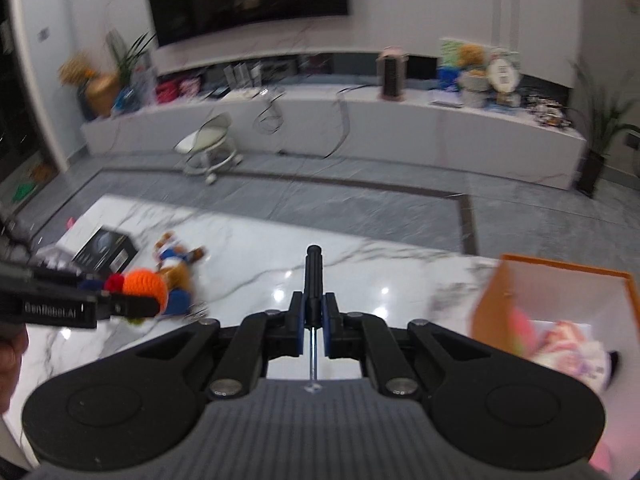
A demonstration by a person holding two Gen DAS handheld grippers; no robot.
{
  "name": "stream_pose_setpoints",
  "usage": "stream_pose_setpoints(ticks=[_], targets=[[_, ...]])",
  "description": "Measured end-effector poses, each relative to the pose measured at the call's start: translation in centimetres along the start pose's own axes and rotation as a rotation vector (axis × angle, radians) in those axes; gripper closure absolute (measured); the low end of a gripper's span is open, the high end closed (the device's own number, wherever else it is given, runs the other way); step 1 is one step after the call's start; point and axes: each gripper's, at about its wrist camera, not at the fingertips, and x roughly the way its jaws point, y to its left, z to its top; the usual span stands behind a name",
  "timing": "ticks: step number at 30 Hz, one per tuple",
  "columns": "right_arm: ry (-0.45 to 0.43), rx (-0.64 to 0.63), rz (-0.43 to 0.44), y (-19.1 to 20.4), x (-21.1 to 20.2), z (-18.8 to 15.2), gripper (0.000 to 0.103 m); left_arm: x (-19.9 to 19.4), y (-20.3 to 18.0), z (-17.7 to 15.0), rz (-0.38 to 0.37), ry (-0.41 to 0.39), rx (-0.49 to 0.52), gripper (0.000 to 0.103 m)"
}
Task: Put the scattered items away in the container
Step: 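Close the right gripper on the black screwdriver while the left gripper holds the orange ball, then carry the orange ball and screwdriver into the orange box and open both grippers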
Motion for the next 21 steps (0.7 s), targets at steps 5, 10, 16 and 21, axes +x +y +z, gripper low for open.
stream_pose_setpoints(ticks=[5, 10, 16, 21], targets=[[-0.046, 0.085, -0.074, -5.3, -3.0, -0.3, 0.094, 1.8, -7.5, 1.2, -0.058, 0.006, 0.1, 0.05], [-0.044, 0.139, -0.147, -9.3, -4.5, -1.7, 0.094, 3.6, -15.0, 2.4, -0.123, 0.004, 0.2, 0.05], [-0.038, 0.18, -0.201, -13.2, -5.9, -3.3, 0.094, 6.1, -21.4, 2.5, -0.177, 0.011, 0.271, 0.05], [-0.027, 0.211, -0.236, -16.0, -6.7, -4.7, 0.094, 8.3, -24.6, 2.1, -0.208, 0.032, 0.296, 0.05]])
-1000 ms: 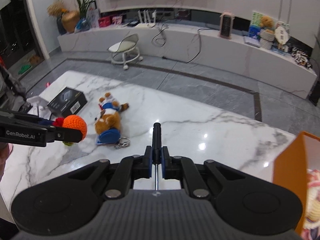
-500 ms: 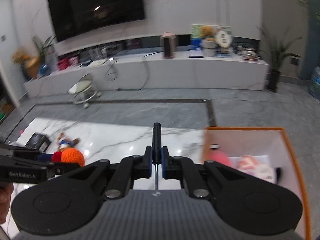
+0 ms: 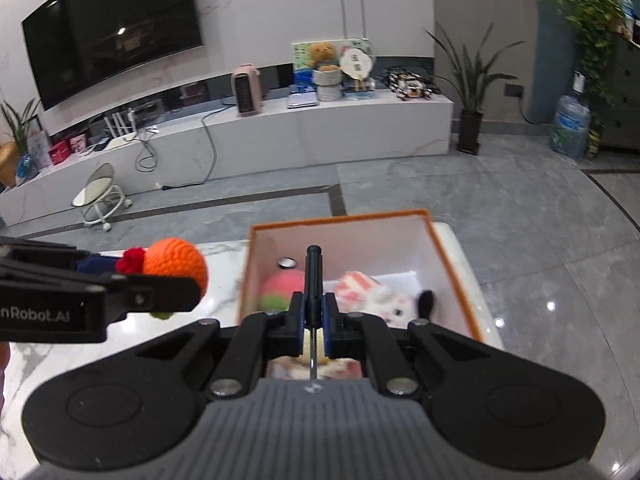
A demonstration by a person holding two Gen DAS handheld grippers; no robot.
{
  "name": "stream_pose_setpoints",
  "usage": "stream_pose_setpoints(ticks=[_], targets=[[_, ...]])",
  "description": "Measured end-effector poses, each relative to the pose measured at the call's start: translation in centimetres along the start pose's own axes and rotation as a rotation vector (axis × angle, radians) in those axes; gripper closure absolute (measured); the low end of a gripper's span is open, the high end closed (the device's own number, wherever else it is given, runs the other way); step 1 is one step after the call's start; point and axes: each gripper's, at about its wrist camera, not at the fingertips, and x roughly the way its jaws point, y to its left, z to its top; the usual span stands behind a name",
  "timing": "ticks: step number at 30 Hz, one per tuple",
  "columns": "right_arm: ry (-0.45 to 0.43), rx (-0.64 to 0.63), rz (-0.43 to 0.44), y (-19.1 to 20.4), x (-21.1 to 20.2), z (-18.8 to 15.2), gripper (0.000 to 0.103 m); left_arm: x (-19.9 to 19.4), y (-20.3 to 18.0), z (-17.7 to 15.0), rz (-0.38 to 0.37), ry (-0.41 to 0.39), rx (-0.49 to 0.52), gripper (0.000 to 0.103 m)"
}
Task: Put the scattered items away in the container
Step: 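Carry the orange ball and screwdriver into the orange box and open both grippers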
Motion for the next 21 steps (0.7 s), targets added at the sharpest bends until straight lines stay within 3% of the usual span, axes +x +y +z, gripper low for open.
stream_pose_setpoints(ticks=[9, 21], targets=[[0.011, 0.058, -0.052, -4.2, 0.4, -0.6, 0.094, 3.9, -2.3, -0.4, -0.027, 0.049, 0.007, 0.05], [0.026, 0.086, -0.077, -5.6, 1.4, -0.6, 0.094, 5.8, -3.3, -1.3, -0.034, 0.088, 0.012, 0.05]])
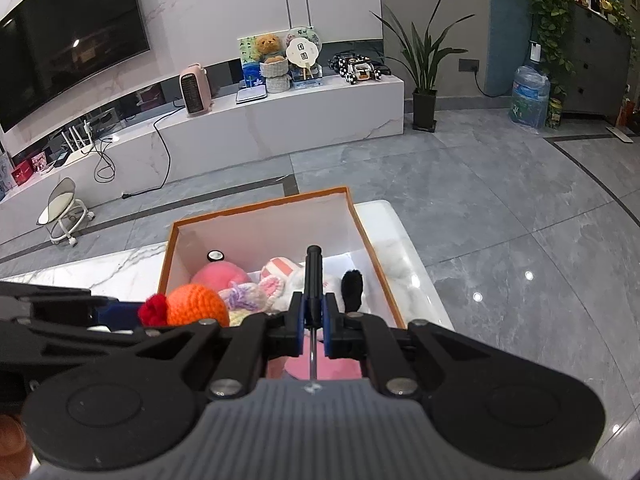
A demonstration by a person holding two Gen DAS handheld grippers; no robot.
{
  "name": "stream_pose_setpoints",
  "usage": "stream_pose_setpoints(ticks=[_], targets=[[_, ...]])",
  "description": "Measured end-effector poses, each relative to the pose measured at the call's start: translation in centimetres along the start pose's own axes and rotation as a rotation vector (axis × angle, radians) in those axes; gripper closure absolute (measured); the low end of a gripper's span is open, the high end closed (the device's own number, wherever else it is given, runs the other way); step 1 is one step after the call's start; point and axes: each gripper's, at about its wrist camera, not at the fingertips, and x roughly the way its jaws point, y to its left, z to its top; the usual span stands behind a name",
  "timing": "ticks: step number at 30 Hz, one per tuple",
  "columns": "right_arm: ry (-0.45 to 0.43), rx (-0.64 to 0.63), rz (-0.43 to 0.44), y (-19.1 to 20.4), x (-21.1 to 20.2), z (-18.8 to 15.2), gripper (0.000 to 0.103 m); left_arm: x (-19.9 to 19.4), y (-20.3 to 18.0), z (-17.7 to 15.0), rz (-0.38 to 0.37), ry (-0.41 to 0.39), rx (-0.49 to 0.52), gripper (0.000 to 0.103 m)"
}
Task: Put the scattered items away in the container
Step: 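Carry the orange ball and screwdriver into the orange box and open both grippers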
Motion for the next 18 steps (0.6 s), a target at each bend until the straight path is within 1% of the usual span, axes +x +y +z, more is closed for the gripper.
stream_pose_setpoints(ticks=[5, 6, 9, 12, 18], targets=[[0.014, -0.012, -0.002, 0.29, 0.27, -0.15, 0.092, 0.52, 0.07, -0.23, 0.007, 0.024, -0.002, 0.049], [0.015, -0.016, -0.006, 0.41, 0.25, -0.14, 0.09, 0.55, 0.04, -0.28, 0.011, 0.021, -0.002, 0.048], [0.007, -0.01, -0.013, 0.36, 0.1, -0.14, 0.088, 0.26, 0.25, -0.37, 0.006, 0.011, -0.015, 0.043], [0.002, -0.007, -0.019, 0.43, -0.06, -0.24, 0.082, 0.02, 0.21, -0.38, 0.007, 0.003, -0.021, 0.04], [0.004, -0.013, -0.02, 0.74, -0.04, -0.25, 0.082, -0.17, 0.53, -0.45, 0.002, 0.003, -0.033, 0.039]])
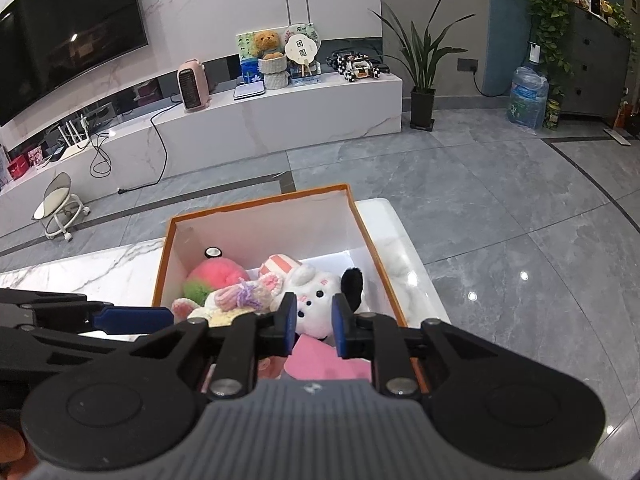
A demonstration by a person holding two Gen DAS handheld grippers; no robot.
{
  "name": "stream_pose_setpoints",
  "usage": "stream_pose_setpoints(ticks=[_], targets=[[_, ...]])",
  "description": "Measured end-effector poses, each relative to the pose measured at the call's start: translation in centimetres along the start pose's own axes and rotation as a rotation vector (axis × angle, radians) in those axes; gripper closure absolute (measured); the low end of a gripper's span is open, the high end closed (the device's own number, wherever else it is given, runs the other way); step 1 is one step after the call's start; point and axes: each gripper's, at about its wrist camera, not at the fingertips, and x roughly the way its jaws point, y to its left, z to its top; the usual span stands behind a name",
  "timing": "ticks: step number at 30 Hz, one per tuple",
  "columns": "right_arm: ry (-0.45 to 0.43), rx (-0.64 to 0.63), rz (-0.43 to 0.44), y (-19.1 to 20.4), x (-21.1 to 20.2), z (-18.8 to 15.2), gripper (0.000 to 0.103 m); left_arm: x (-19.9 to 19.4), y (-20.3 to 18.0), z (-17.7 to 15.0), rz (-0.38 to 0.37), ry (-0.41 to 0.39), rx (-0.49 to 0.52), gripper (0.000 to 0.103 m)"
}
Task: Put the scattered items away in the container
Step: 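Carry the orange ball and screwdriver into the orange box and open both grippers, then move both tools out of the orange box back toward the table items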
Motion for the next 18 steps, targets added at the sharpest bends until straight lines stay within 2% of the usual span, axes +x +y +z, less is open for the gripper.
stream_pose_setpoints(ticks=[18], targets=[[0.005, -0.004, -0.012, 0.22, 0.24, 0.05, 0.082, 0.41, 0.1, -0.04, -0.005, 0.006, -0.008, 0.039]])
